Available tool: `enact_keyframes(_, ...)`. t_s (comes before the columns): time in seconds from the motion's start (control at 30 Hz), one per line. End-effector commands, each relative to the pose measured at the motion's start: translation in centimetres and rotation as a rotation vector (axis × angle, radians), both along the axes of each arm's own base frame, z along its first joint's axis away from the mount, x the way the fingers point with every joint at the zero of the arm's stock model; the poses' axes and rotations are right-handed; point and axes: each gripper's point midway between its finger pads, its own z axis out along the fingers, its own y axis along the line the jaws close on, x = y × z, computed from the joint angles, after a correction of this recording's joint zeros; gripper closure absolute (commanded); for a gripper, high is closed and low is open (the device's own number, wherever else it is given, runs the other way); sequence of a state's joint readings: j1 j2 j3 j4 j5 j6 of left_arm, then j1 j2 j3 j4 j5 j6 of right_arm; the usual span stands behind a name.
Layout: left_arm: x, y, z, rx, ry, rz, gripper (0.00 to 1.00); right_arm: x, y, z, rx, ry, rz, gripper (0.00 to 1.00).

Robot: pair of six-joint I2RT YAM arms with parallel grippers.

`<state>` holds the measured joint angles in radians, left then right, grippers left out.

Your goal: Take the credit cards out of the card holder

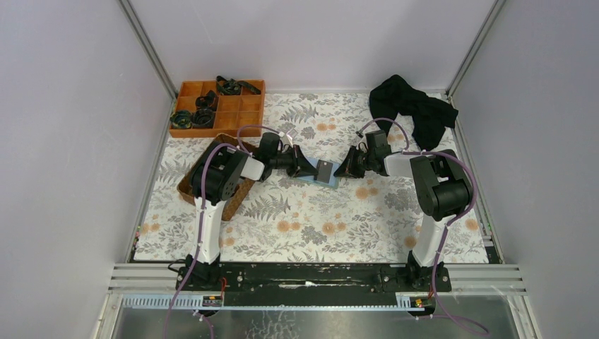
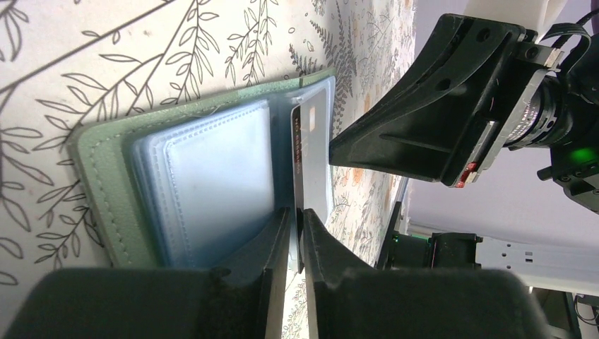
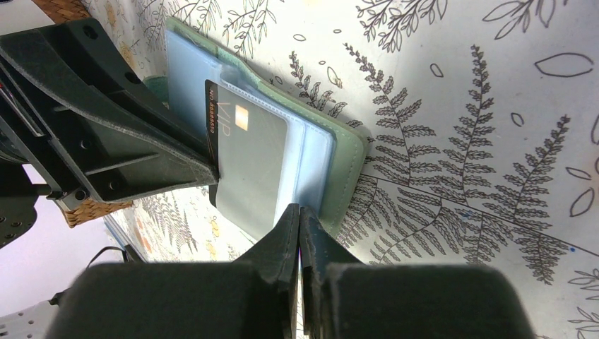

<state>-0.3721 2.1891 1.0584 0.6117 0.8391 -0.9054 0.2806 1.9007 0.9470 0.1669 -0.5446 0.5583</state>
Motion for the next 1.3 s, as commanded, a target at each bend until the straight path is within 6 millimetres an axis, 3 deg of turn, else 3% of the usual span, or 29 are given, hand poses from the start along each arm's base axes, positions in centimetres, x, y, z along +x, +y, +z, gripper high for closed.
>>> enact_keyframes(0.0,0.29,0.46,0.76,-0.012,-0.024,0.0,0.81,-1.69,-1.15,-3.75,-0.102,0.095,-0.008,0.96)
enact_keyframes(0.2,0.46,0.55,0.67,-0.007,-0.023,0.003,0.78,-1.68,-1.04,-3.8,-0.101,0.096,-0.006,0.96)
enact_keyframes(0.33,0.33,0.53,0.48,-0.012,-0.017,0.001,0.86,-1.7,-1.1,-3.87,-0.101,0.097,-0.007,0.96)
enact_keyframes(0.43,0.38,0.6,0.51,-0.013,-0.018,0.004,0.99,-1.72,-1.08,-3.88,-0.1,0.098,-0.007,0.96)
enact_keyframes(0.6,0.49,0.76,0.79,-0.012,-0.022,0.005,1.0,-1.76,-1.03,-3.91,-0.098,0.1,-0.006,0.96)
enact_keyframes(0.63,0.48,0.77,0.84,-0.012,-0.019,0.004,0.99,-1.76,-1.03,-3.94,-0.098,0.1,-0.005,0.96)
enact_keyframes(0.73,0.51,0.77,0.97,-0.018,-0.024,0.004,0.81,-1.71,-1.06,-3.93,-0.098,0.099,-0.007,0.96)
enact_keyframes(0.8,0.54,0.79,0.85,-0.019,-0.02,0.008,0.8,-1.76,-1.06,-3.94,-0.098,0.1,-0.007,0.96)
enact_keyframes(0.9,0.47,0.83,0.71,-0.021,-0.017,0.01,0.85,-1.76,-1.02,-3.92,-0.098,0.099,-0.006,0.96)
enact_keyframes(1.07,0.43,0.83,0.68,-0.022,-0.017,0.01,0.86,-1.81,-1.0,-3.98,-0.097,0.101,-0.005,0.96)
enact_keyframes(1.17,0.44,0.8,0.7,-0.023,-0.016,0.009,1.0,-1.79,-1.03,-4.02,-0.097,0.102,-0.006,0.96)
enact_keyframes(1.27,0.39,0.82,0.57,-0.02,-0.013,0.007,1.0,-1.77,-1.02,-4.03,-0.096,0.102,-0.006,0.96)
